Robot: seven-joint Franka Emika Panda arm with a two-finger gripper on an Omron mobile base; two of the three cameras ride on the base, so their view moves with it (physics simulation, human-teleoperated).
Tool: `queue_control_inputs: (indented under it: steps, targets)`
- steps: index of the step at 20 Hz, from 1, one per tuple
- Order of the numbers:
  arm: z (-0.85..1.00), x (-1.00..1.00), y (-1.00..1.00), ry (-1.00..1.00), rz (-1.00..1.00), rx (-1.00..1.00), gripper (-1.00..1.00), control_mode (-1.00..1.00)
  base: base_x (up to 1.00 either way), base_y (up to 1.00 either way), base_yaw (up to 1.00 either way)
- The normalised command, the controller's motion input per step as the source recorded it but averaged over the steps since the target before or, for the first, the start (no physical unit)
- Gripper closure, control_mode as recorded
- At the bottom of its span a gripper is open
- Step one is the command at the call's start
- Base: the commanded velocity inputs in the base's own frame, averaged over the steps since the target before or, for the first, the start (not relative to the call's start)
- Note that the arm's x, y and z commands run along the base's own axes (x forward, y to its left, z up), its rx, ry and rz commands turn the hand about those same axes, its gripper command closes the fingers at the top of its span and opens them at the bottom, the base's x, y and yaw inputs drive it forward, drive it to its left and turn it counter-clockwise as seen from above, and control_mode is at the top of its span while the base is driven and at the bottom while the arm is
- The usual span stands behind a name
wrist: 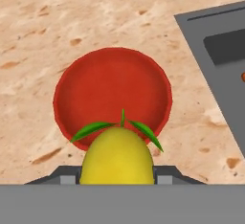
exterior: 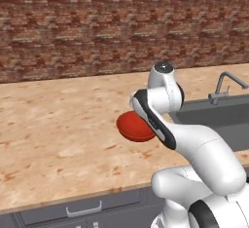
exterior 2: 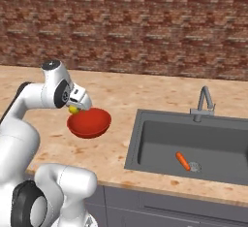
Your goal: Pick the lemons from the cabinet and place them in one bowl. Pick the carrot from the sink and place it in the other bowl.
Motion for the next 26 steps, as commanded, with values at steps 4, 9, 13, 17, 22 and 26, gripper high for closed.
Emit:
queue_control_inputs:
  steps: [4, 9, 13, 17, 22, 26]
  targets:
    - [-0.03, 0.52, 0.00, 0.12, 0.00, 0.13, 1.00, -1.00, 0.00, 0.00, 0.00]
    - [-0.01, 0.39, 0.00, 0.13, -0.02, 0.12, 1.00, -1.00, 0.00, 0.00, 0.00]
    - [-0.13, 0.16, 0.00, 0.07, -0.05, 0.02, 1.00, -1.00, 0.00, 0.00, 0.00]
    - [-0.28, 0.05, 0.00, 0.00, -0.04, -0.04, 1.00, -1.00, 0.00, 0.00, 0.00]
    - [-0.47, 0.00, 0.00, 0.00, -0.03, 0.00, 1.00, -1.00, 0.00, 0.00, 0.00]
    - [-0.47, 0.00, 0.00, -0.07, 0.00, 0.00, 1.00, -1.00, 0.00, 0.00, 0.00]
